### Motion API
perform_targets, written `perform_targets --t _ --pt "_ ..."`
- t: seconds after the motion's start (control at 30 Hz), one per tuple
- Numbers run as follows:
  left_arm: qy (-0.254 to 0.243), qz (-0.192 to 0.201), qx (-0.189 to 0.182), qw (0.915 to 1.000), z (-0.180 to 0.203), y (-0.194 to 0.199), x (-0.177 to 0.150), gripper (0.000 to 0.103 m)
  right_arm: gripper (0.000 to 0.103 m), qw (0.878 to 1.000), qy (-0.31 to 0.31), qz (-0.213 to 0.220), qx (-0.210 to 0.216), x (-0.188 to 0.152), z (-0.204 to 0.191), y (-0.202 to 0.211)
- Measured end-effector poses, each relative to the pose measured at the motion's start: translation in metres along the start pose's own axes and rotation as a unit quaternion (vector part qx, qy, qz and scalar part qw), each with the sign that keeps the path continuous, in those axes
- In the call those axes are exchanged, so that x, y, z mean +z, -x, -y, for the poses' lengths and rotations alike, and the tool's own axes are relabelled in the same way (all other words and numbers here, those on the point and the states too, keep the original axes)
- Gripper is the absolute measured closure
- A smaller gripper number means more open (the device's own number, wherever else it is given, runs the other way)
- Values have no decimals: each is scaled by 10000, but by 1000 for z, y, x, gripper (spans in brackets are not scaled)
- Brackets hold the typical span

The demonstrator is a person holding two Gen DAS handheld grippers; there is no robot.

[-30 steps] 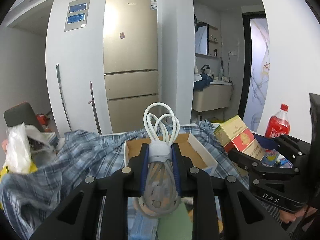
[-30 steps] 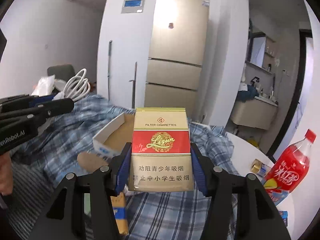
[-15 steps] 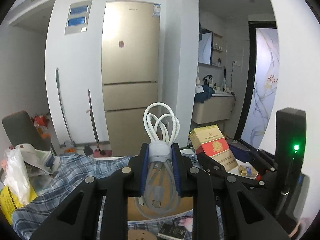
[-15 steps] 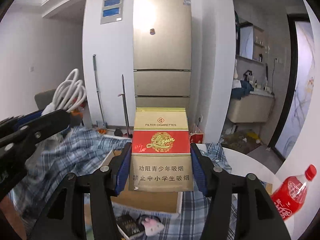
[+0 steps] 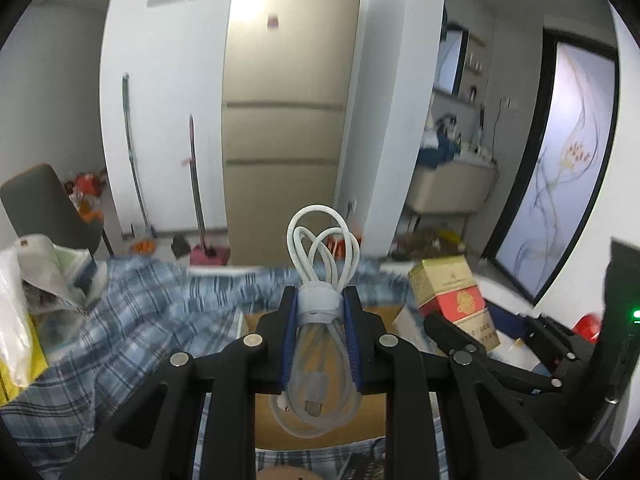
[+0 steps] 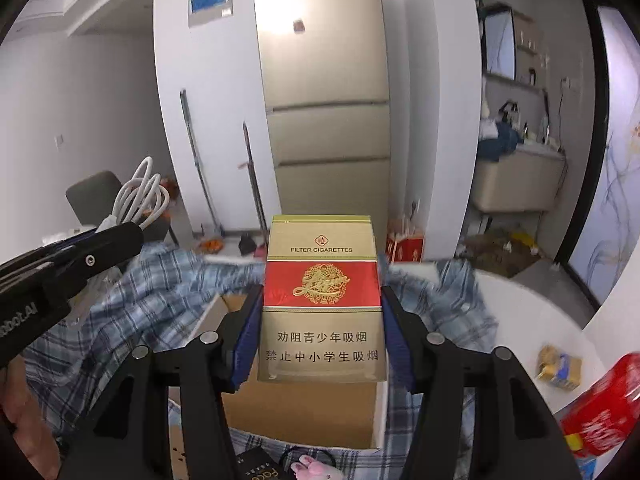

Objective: Organize soft objects
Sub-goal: 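Carry the cable and pack into the white box and open both tools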

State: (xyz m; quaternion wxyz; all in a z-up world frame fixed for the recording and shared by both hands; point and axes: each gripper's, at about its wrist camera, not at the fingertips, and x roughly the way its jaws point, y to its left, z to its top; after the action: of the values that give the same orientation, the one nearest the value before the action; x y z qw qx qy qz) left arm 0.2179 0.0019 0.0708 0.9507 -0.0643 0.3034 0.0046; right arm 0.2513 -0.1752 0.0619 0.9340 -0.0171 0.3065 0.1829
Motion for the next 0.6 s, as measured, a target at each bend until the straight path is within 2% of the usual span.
perform_targets --t 0.17,0.27,0.43,0.6 --pt "64 -742 -23 9972 -9 -49 -20 79 48 9989 183 -437 -55 -20 -7 -37" --pt "74 -1293 -115 9915 -15 -75 -34 79 48 9970 156 -758 -78 -30 -6 -57" --pt "79 -1840 35 9829 -16 -102 -53 79 48 9923 93 -1230 -73 -48 -4 -84" --pt "52 -2058 165 9784 -18 -116 -66 79 48 9870 144 -1599 -54 -64 -5 -102"
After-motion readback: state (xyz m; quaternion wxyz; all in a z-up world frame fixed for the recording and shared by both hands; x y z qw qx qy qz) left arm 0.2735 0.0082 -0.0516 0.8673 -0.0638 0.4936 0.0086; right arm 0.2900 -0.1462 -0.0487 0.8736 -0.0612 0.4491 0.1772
